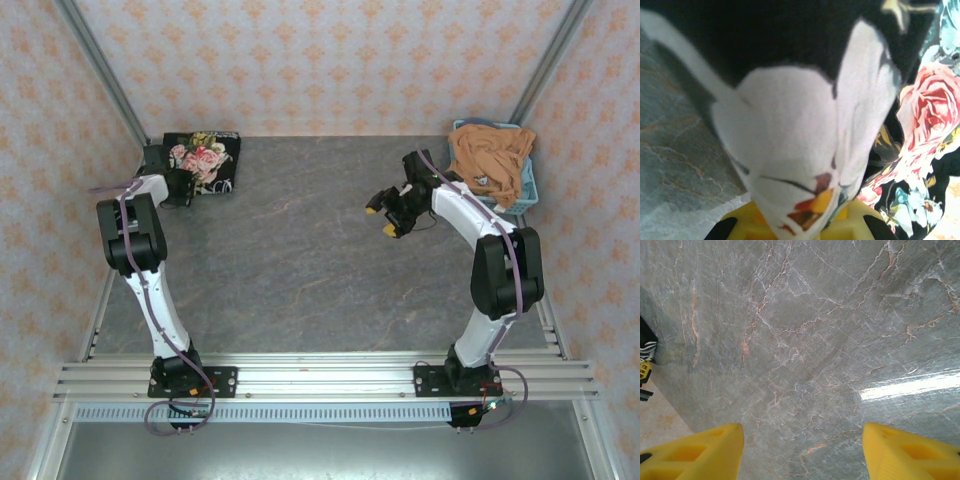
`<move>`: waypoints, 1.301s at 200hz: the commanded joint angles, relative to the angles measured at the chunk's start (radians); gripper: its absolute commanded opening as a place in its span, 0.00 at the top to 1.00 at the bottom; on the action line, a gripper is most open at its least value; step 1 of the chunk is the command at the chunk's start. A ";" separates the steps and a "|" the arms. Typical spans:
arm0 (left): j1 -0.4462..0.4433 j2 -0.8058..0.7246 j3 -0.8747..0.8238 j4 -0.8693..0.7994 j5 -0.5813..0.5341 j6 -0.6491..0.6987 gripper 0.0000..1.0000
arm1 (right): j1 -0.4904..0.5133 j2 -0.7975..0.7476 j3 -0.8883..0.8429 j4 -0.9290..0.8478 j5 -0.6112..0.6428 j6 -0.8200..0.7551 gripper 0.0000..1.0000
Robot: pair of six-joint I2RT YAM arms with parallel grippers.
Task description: Fold and stack the t-shirts
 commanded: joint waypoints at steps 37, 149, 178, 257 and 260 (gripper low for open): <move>-0.014 -0.282 -0.096 -0.093 -0.043 0.051 0.15 | -0.011 -0.111 0.012 -0.035 0.084 -0.057 0.01; -0.725 -1.103 -0.416 -0.613 -1.079 0.193 0.00 | -0.062 -0.477 -0.108 -0.095 0.828 -0.244 0.01; -0.765 -1.244 -0.687 -0.322 -1.233 0.559 0.00 | -0.077 -0.503 -0.274 0.151 0.803 -0.343 0.01; -0.357 -0.945 -1.025 0.481 -0.736 0.947 0.00 | -0.129 -0.343 -0.653 0.951 0.900 -0.625 0.01; -0.355 -0.918 -1.016 0.495 -0.734 0.951 0.00 | -0.129 -0.335 -0.648 0.961 0.904 -0.639 0.01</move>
